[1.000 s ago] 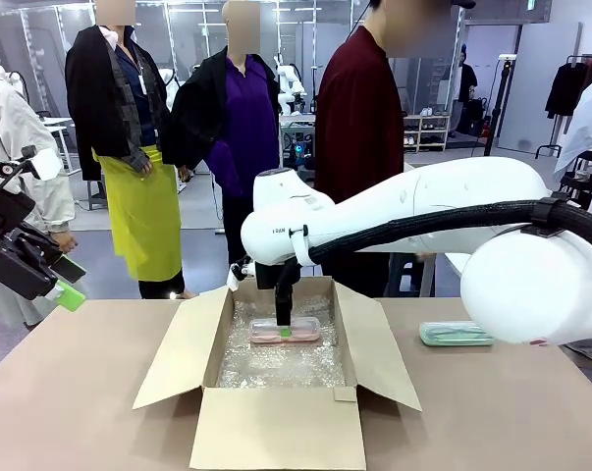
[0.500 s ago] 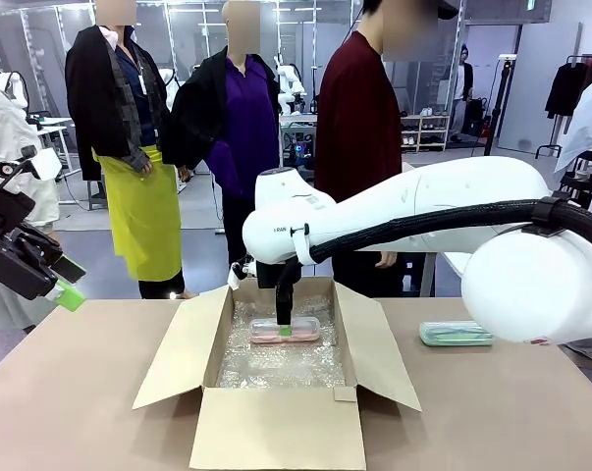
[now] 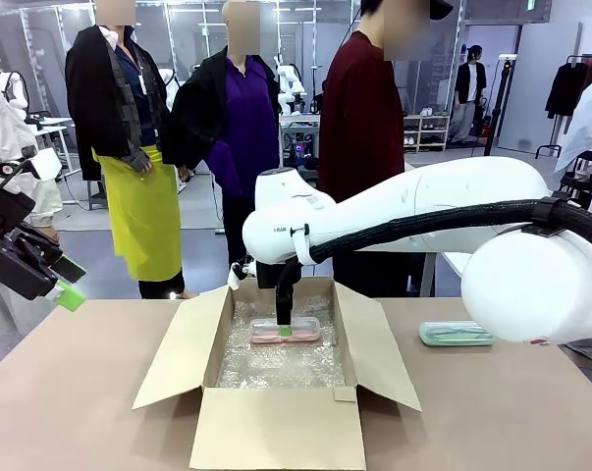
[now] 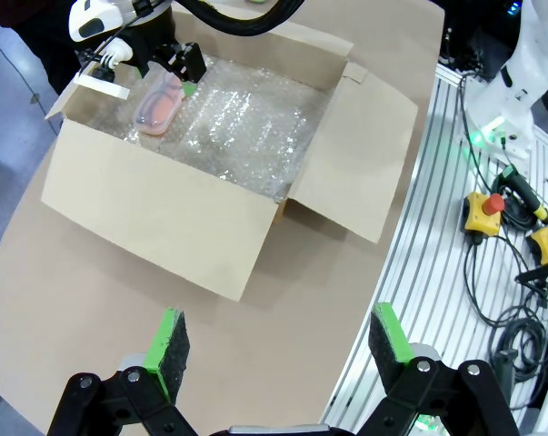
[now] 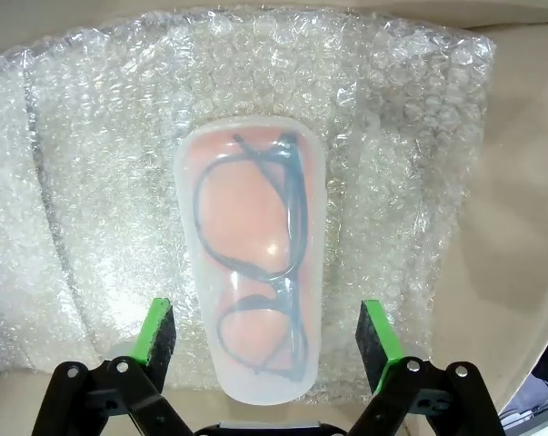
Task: Pack the glasses set securely to prepare it for shipping.
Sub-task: Put the Glasses case from the right side of the table into the Package Box.
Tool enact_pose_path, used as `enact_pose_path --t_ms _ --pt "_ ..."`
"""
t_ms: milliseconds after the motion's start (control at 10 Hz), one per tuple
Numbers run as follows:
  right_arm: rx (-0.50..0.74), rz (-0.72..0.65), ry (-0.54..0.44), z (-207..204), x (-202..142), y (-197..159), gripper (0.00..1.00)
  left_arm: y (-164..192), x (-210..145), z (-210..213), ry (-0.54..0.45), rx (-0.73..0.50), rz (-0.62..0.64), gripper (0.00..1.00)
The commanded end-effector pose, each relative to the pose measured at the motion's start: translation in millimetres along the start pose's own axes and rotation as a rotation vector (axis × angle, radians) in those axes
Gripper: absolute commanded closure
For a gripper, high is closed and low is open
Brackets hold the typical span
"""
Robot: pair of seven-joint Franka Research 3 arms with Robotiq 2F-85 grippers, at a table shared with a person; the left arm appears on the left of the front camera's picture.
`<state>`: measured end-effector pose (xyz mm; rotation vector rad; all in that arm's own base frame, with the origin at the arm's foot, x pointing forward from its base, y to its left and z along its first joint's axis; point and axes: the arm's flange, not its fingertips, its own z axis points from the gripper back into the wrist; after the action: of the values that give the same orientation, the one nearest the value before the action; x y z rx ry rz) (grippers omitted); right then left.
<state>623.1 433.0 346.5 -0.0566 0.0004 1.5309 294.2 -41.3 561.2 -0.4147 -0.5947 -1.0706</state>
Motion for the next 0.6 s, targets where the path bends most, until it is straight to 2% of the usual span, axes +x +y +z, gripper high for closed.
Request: enact_pose_path --t_ms 0,300,500 --pt "-0.006 0.004 0.005 1 1 1 0.00 0 0 1 -0.013 -0.005 -0.009 0.00" --pt "0.000 0.000 0.000 0 0 0 0.00 0 0 1 -0.013 -0.005 -0.009 0.00" --pt "0.011 0.013 0.011 42 -15 14 0.00 0 0 1 -0.013 -0.005 -0.009 0.00"
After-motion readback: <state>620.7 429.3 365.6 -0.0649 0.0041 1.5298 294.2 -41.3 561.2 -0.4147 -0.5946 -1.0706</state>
